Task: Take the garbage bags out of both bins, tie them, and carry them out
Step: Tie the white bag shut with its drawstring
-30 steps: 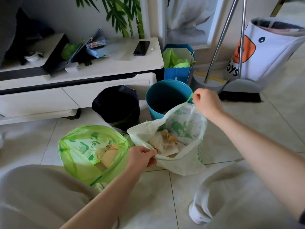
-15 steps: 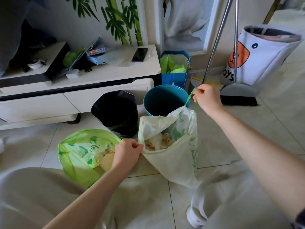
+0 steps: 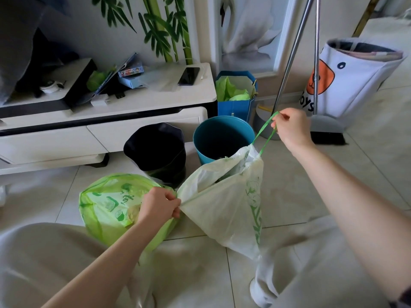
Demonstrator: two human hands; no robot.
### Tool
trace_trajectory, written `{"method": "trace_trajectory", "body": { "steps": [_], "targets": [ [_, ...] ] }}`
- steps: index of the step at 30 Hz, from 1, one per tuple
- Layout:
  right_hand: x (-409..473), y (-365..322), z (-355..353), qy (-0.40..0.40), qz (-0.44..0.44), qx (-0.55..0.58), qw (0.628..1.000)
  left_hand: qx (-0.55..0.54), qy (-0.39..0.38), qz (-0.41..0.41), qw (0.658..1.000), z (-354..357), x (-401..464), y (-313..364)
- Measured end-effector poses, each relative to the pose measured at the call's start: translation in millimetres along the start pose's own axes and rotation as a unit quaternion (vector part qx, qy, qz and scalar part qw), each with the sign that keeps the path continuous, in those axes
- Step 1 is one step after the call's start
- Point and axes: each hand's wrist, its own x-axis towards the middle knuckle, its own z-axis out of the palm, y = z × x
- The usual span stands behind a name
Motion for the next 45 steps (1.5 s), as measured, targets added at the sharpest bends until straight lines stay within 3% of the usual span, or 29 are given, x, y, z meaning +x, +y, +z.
{"method": "trace_trajectory", "body": {
  "steps": [5, 9, 12, 14, 16, 20, 23, 26, 29, 37, 41, 45],
  "targets": [
    [-5.1, -5.2, -0.5, -0.015, -0.019, -0.033, 0.999, 0.077, 0.067, 0.053, 0.993, -17.1, -0.8, 7.4],
    [-11.6, -9.5, 2.0, -0.063, -0.035, -0.057, 0.996, -0.096, 0.030, 0.025, 0.995, -20.4, -1.3, 28.1],
    [-15.4, -23.7, -1.1, -0.080, -0.044, 0.023, 0.996, -0.217, 0.088, 0.056, 0.971, -24.3, -7.1, 54.6],
    [-20.0, -38.6, -6.5, -0.068, -0.069, 0.102, 0.990, -0.254, 0.126, 0.119, 0.951, -30.2, -13.7, 77.3],
    [-26.9, -49.2, -10.7, -0.057, -0.110, 0.142, 0.982, -0.282, 0.116, 0.172, 0.937, -33.8, -15.4, 96.8],
    [-37.1, -47.7, -7.8, -0.079, -0.126, 0.102, 0.984, -0.263, 0.056, 0.157, 0.950, -28.2, -3.9, 115.4],
    [-41.9, -51.1, -8.8, -0.070, -0.140, 0.119, 0.980, -0.314, 0.038, 0.188, 0.930, -28.0, -4.7, 122.1],
    [-43.8, -56.0, -9.0, -0.069, -0.125, 0.155, 0.978, -0.294, 0.037, 0.204, 0.933, -25.6, 0.5, 124.9],
    [-46.8, -54.0, -4.1, -0.109, -0.076, 0.123, 0.983, -0.291, 0.037, 0.197, 0.935, -22.9, 7.1, 124.8],
    [-60.6, -71.8, 1.9, -0.219, -0.096, 0.119, 0.964, -0.182, -0.001, 0.314, 0.932, -11.1, -1.5, 151.7],
    [-59.6, -70.7, 1.9, -0.250, -0.045, 0.143, 0.956, -0.018, 0.062, 0.436, 0.898, -6.4, -0.5, 154.2],
    [-62.1, -71.9, -1.1, -0.263, -0.016, 0.167, 0.950, 0.049, 0.096, 0.472, 0.875, -4.2, 8.0, 148.7]
  ]
}}
